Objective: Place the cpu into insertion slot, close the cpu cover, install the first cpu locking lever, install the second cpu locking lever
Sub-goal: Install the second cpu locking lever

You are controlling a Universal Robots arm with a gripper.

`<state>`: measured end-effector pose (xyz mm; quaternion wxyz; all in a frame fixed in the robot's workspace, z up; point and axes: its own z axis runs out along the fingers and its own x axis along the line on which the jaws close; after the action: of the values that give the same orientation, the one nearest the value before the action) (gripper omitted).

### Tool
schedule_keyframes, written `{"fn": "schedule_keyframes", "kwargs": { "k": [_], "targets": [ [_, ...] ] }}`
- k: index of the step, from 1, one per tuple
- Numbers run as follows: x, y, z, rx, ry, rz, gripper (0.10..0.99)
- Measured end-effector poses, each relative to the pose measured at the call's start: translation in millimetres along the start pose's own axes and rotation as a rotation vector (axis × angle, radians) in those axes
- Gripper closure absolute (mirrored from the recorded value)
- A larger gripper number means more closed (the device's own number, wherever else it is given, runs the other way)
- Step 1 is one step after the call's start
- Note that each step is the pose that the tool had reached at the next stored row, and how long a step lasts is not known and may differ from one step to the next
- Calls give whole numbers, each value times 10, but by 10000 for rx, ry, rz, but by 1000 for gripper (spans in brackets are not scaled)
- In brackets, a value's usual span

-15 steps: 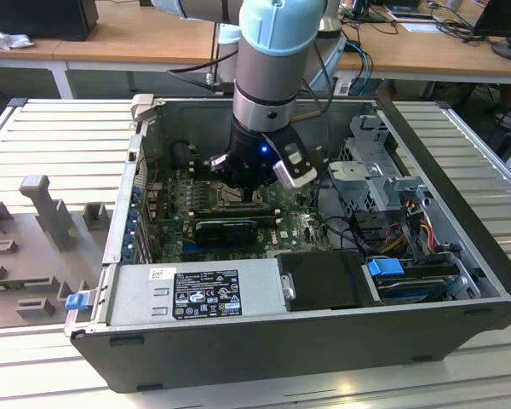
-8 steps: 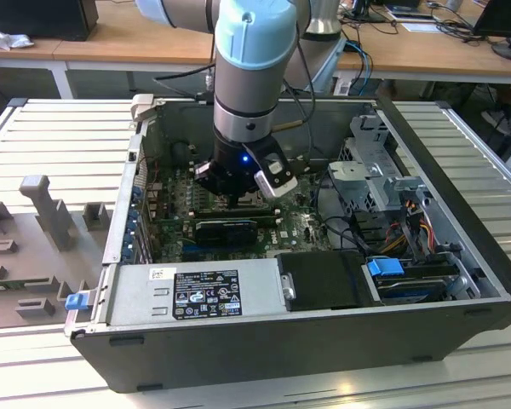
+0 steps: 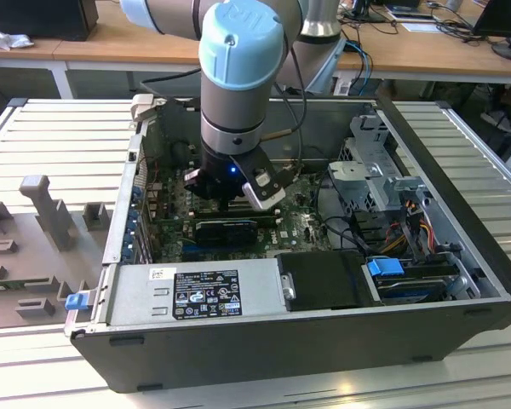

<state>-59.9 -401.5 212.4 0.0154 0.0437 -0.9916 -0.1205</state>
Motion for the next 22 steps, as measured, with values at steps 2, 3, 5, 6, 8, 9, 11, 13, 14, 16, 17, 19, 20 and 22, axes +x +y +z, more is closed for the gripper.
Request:
{"fn": "schedule_keyframes", "kwargs": {
  "k": [2,3,5,6,8,9,11,13,14,16,17,19,20,22],
  "targets": [
    [21,-41,-6,-130,-11,-6,980],
    [32,-51,-5,-194,-16,-7,980],
    [51,-56,0,-266,-22,-11,980],
    [58,-56,5,-280,-23,-12,980],
    [85,-56,14,-296,-24,-13,980],
    [96,-57,20,-303,-25,-13,980],
    [118,-59,40,-313,-26,-13,980],
    [118,-54,72,-366,-29,-17,980],
    [119,-55,80,-430,-34,-17,980],
    [117,-55,100,-558,-46,-23,980],
    [116,-54,107,-605,-51,-25,980],
    [116,-56,119,-718,-59,-30,980],
    [116,-58,127,-781,-65,-33,980],
    [116,-58,140,-879,-73,-36,980]
  ]
}}
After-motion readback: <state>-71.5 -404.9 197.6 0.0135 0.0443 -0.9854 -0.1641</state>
